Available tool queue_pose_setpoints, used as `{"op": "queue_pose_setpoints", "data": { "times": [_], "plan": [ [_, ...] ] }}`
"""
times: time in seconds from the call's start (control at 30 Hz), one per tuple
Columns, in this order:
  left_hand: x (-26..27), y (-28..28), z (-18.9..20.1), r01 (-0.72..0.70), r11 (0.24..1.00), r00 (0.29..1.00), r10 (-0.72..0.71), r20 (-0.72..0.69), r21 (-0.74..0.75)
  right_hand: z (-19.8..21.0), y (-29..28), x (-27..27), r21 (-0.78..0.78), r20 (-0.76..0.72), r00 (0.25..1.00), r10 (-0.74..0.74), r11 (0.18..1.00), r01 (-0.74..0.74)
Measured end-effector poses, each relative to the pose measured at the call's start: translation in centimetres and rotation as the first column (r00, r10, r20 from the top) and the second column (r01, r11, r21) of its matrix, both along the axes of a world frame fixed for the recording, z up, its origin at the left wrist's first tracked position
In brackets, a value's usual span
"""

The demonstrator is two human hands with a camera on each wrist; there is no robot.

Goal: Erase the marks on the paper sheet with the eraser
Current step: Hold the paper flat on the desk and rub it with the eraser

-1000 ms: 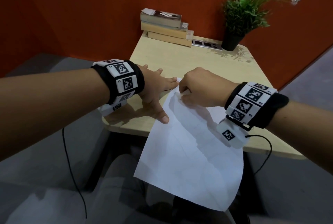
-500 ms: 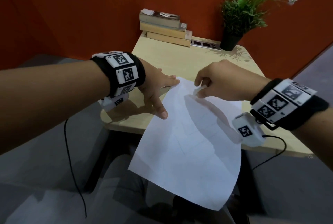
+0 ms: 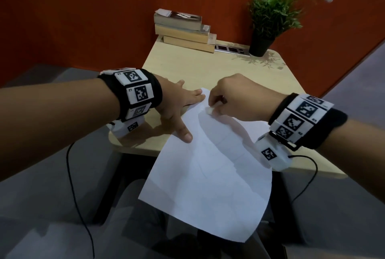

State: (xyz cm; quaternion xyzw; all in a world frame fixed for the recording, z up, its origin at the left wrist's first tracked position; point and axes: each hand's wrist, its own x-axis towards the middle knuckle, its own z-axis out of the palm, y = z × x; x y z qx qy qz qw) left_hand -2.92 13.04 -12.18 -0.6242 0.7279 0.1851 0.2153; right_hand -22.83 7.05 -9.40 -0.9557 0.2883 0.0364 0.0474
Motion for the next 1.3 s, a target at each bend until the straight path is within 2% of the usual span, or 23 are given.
{"op": "queue_pose_setpoints", "data": {
  "times": [0.2, 0.33, 0.4, 0.53, 0.67, 0.83, 1.0, 1.13, 1.3],
  "plan": [
    [0.4, 0.2, -0.3, -0.021, 1.0, 0.997, 0.022, -0.068, 0.011, -0.8, 0.0, 1.9, -0.055, -0.033, 0.999, 0.002, 0.998, -0.004],
    [0.3, 0.3, -0.4, -0.039, 0.999, 0.996, 0.041, -0.079, 0.019, -0.4, 1.1, 1.9, -0.024, -0.083, 0.995, 0.055, 0.998, -0.057],
    [0.5, 0.2, -0.5, -0.051, 0.999, 0.995, 0.052, -0.085, 0.012, -0.3, 0.7, 2.0, -0.018, -0.082, 0.997, 0.004, 1.0, -0.005],
    [0.6, 0.1, -0.8, -0.057, 0.998, 0.997, 0.056, -0.051, -0.004, -0.6, -0.2, 2.2, -0.058, -0.042, 0.995, -0.095, 0.994, 0.093],
    [0.3, 0.4, -0.4, -0.027, 0.999, 0.999, 0.026, -0.038, -0.028, -0.7, 1.6, 2.6, -0.019, -0.07, 0.998, -0.008, 1.0, 0.007],
    [0.3, -0.1, -0.6, -0.03, 0.999, 1.0, 0.031, 0.006, -0.018, -0.4, 0.0, 2.4, -0.049, -0.041, 0.995, -0.086, 0.995, 0.084],
    [0.1, 0.1, -0.5, -0.022, 1.0, 0.998, 0.022, 0.051, 0.007, -0.5, 1.6, 2.4, -0.019, -0.09, 0.996, 0.004, 1.0, -0.006],
    [0.0, 0.2, -0.3, -0.055, 0.998, 0.996, 0.053, 0.066, 0.02, -0.2, 0.1, 2.1, -0.043, -0.057, 0.995, -0.077, 0.996, 0.075],
    [-0.1, 0.3, -0.1, -0.052, 0.998, 0.997, 0.05, 0.064, 0.036, -0.3, 1.6, 2.0, 0.018, -0.056, 0.998, 0.021, 1.0, -0.02]
  ]
}}
